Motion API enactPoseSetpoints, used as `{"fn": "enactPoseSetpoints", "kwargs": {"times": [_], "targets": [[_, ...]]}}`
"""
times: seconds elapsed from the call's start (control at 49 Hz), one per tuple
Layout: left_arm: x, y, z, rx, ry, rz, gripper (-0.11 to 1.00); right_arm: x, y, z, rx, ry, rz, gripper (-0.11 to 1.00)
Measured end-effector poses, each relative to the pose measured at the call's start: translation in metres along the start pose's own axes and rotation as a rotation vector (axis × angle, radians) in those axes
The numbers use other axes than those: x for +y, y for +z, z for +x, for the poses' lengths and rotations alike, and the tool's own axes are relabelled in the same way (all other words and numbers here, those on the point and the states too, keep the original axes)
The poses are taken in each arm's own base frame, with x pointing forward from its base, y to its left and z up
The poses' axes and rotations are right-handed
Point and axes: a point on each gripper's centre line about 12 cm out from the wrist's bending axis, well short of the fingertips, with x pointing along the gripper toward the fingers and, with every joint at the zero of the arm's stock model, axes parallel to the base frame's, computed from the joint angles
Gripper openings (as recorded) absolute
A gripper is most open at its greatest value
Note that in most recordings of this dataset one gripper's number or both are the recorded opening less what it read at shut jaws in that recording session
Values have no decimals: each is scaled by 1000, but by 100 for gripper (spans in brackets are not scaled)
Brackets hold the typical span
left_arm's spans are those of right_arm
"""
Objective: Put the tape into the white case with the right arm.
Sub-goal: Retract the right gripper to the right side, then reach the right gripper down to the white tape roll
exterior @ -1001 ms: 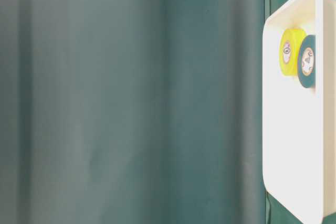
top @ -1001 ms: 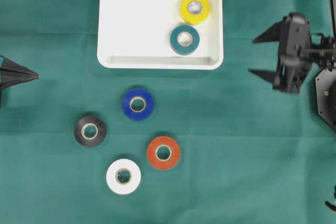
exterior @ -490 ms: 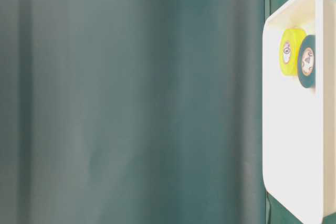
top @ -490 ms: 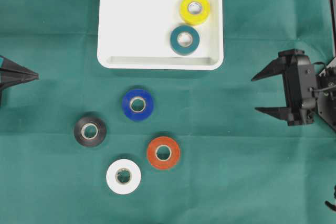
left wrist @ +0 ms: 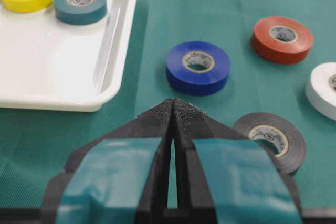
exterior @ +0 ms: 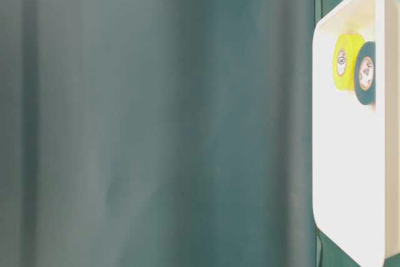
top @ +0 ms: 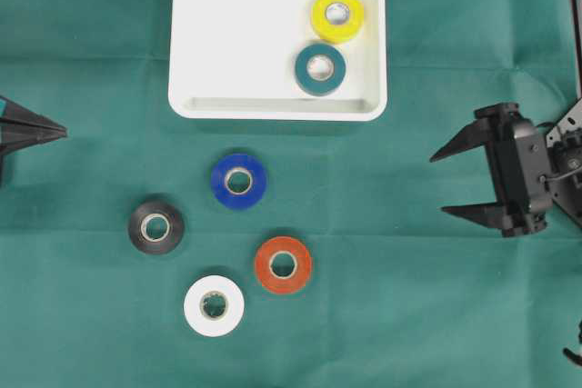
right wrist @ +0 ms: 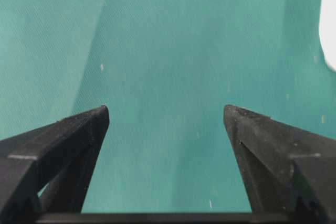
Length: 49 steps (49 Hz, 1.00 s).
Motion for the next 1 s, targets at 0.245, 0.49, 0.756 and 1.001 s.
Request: {"fn": "enactPoseSetpoints", "kwargs": {"times": [0.245,0.49,0.756,1.001], "targets": [[0,0,0,2,0,0,0,6,25,25,23,19,-31,60],[0,0,0,2,0,0,0,13,53,64,54,32,-50,61],[0,0,0,2,0,0,0,28,90,113,46,56,-67,61],[0,0,0,2,0,0,0,37,120,154,24,65,-71,61]]}}
